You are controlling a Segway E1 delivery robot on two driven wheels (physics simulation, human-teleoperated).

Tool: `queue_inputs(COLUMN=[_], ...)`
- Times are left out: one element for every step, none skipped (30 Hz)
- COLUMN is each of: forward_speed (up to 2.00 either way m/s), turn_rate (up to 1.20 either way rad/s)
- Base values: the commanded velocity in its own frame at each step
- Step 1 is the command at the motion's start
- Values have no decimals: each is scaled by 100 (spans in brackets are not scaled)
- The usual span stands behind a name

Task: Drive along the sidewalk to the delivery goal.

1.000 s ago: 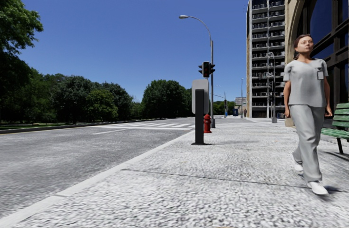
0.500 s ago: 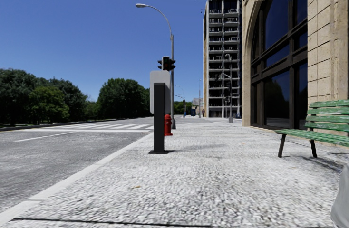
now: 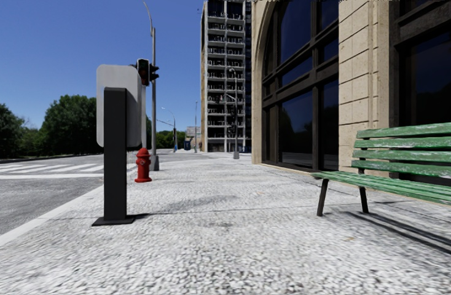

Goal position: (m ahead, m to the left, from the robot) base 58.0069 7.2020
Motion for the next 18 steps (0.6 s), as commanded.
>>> queue_inputs(forward_speed=[200, 200, 200, 200, 200, 200, 200, 200, 200, 200, 200, 200, 200, 200, 200, 200, 200, 200], turn_rate=[-43, 0, 0, 0, 0, 0, 0, 0, 0, 0, 0, 0, 0, 0, 0, 0, 0, 0])
